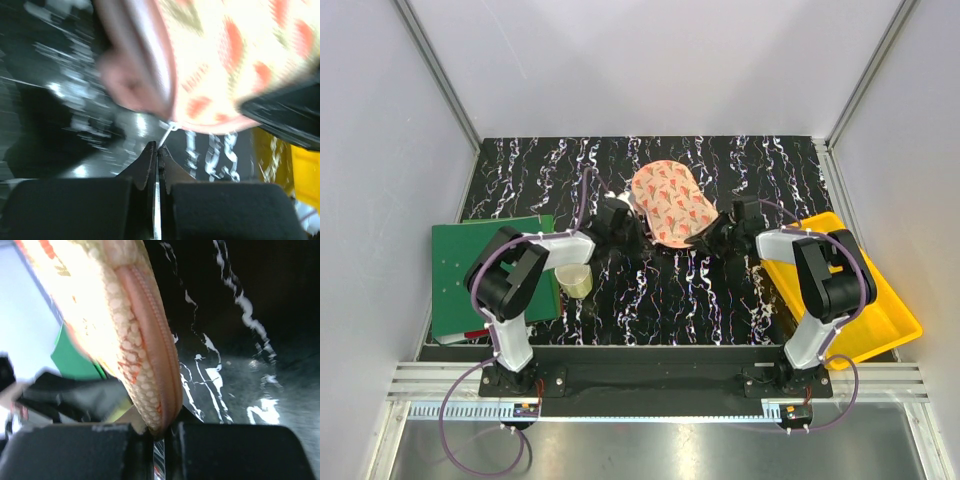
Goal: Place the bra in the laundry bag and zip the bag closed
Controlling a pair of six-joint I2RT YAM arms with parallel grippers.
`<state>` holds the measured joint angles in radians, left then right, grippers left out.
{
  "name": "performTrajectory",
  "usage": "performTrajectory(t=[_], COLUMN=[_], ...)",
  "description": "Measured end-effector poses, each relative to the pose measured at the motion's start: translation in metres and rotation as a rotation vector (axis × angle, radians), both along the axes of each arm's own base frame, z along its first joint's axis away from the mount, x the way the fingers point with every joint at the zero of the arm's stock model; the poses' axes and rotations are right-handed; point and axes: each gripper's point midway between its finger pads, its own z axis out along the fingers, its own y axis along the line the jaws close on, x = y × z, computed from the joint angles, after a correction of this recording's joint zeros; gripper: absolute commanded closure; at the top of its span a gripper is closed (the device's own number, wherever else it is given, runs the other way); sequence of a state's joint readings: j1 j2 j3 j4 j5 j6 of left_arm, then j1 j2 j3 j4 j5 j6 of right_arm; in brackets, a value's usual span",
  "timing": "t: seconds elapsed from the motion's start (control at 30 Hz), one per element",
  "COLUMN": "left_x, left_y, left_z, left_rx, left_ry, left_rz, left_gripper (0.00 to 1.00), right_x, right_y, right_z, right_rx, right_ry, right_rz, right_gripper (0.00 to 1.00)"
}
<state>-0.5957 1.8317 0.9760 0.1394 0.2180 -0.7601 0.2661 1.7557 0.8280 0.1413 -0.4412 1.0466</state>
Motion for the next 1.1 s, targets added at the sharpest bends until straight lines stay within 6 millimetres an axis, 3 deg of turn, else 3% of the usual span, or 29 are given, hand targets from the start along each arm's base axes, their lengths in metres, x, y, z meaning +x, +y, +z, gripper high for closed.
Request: performTrajectory(t=[0.13, 0.23, 0.3, 0.43, 0.57, 0.63, 0.77, 0.93, 1.1], left_x=[0.023, 0.026, 0.021, -0.001, -0.016, -0.012, 0.008, 0.041, 0.045], left_y=[0.033, 0.042, 0.032, -0.007, -0.028, -0.023, -0.011, -0.013, -0.008], left_z=[0.0, 0.001, 0.003, 0.013, 0.019, 0.019, 0.03, 0.053, 0.044], left_rx=[0.032, 0.056, 0.056, 0.037, 0.035, 0.061, 0.149, 0.232, 0.306], left_ry=[0.002, 0.005, 0.002, -0.018, -0.041, -0.051, -0.109, -0.25, -0.28], left_rz=[0.061, 0.073, 0.047, -0.049, -0.124, -0.128, -0.156, -0.222, -0.283], left_gripper=[1.0, 1.0, 1.0, 1.0, 0.56, 0.45, 0.44, 0.56, 0.58], right_x=[0.008, 0.024, 0.035, 0.068, 0.077, 0.074, 0.061, 0.047, 0.039], right_y=[-0.019, -0.026, -0.024, -0.018, -0.017, -0.018, -0.013, -0.011, -0.012], right_z=[0.005, 0.006, 0.005, 0.006, 0.01, 0.009, 0.012, 0.015, 0.018], right_rx=[-0.003, -0.014, -0.024, -0.059, -0.078, -0.074, -0.006, 0.09, 0.158], right_ry=[-0.025, -0.038, -0.037, -0.051, -0.059, -0.045, -0.01, 0.028, 0.061], right_rz=[0.057, 0.09, 0.118, 0.186, 0.218, 0.228, 0.271, 0.307, 0.312], right_gripper=[1.0, 1.0, 0.99, 0.99, 0.99, 0.98, 0.99, 0.99, 1.0])
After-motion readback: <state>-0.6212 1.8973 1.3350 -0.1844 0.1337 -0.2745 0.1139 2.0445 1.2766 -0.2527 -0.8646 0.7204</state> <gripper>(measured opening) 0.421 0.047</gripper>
